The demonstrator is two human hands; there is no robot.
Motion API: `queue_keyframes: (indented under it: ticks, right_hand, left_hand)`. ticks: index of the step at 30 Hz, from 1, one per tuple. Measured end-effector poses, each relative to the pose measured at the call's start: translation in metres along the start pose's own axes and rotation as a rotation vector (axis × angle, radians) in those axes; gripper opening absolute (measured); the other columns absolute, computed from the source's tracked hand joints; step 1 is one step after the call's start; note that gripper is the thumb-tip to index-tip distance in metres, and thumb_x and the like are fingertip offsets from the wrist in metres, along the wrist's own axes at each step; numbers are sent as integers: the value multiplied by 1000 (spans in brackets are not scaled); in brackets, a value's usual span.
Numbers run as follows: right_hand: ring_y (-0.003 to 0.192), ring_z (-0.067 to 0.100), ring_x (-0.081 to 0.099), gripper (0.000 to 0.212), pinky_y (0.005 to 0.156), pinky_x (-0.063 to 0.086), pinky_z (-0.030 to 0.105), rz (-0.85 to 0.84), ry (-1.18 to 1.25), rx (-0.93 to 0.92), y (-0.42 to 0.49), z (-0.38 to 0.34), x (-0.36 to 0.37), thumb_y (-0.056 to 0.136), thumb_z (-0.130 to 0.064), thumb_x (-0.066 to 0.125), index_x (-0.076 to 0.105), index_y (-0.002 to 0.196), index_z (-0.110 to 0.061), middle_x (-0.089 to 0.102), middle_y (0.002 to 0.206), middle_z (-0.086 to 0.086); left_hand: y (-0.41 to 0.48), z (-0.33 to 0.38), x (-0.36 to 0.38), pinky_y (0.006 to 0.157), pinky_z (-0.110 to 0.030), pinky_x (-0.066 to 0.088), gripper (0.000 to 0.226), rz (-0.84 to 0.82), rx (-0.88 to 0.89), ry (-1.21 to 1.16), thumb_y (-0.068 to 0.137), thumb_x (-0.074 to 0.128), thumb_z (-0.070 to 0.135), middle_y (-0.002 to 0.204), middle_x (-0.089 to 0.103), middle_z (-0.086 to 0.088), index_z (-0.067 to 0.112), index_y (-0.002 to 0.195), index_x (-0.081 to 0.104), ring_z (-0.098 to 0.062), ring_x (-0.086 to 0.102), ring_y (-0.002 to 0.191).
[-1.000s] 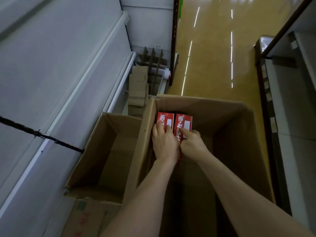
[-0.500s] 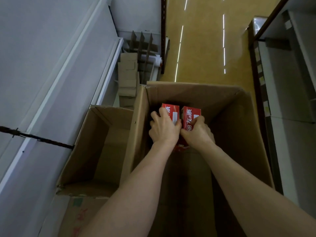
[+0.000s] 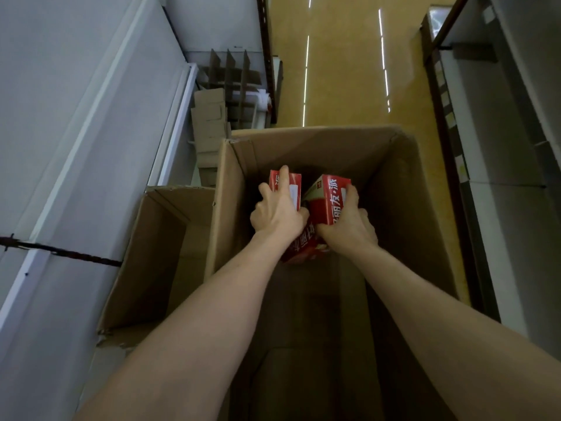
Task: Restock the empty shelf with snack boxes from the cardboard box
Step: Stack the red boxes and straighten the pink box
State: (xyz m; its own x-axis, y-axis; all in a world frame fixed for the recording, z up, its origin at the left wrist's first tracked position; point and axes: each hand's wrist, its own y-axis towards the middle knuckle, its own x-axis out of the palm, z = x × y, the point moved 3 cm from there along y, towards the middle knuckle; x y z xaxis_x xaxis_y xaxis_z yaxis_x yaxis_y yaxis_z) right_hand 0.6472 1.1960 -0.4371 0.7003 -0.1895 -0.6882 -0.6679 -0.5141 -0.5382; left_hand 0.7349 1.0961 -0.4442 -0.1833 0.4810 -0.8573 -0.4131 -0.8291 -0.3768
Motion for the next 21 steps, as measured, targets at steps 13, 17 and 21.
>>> queue_keyframes:
  ticks: [13, 17, 21]
  right_hand:
    - [107, 25, 58, 81, 87, 50, 40, 170, -5, -234, -127, 18, -112, 79, -45, 68, 22, 144, -26, 53, 126, 5]
    - [106, 24, 60, 82, 89, 52, 44, 273, 32, -280, -191, 27, -164, 78, -49, 66, 24, 144, -26, 55, 124, 2]
    - [106, 22, 61, 79, 88, 51, 37, 392, 60, -343, -261, 34, -220, 80, -49, 65, 27, 145, -26, 57, 125, 2]
  left_hand:
    - [-141, 65, -71, 85, -40, 45, 88, 97, 66, 41, 88, 64, 45, 141, 38, -12, 30, 153, 6, -33, 52, 118]
    - [-205, 103, -115, 85, -40, 44, 85, 218, 183, 88, 87, 62, 43, 140, 41, -12, 30, 152, 10, -35, 53, 118]
    - [-273, 138, -157, 90, -42, 45, 84, 307, 306, 87, 86, 62, 45, 139, 43, -12, 28, 152, 12, -34, 51, 120]
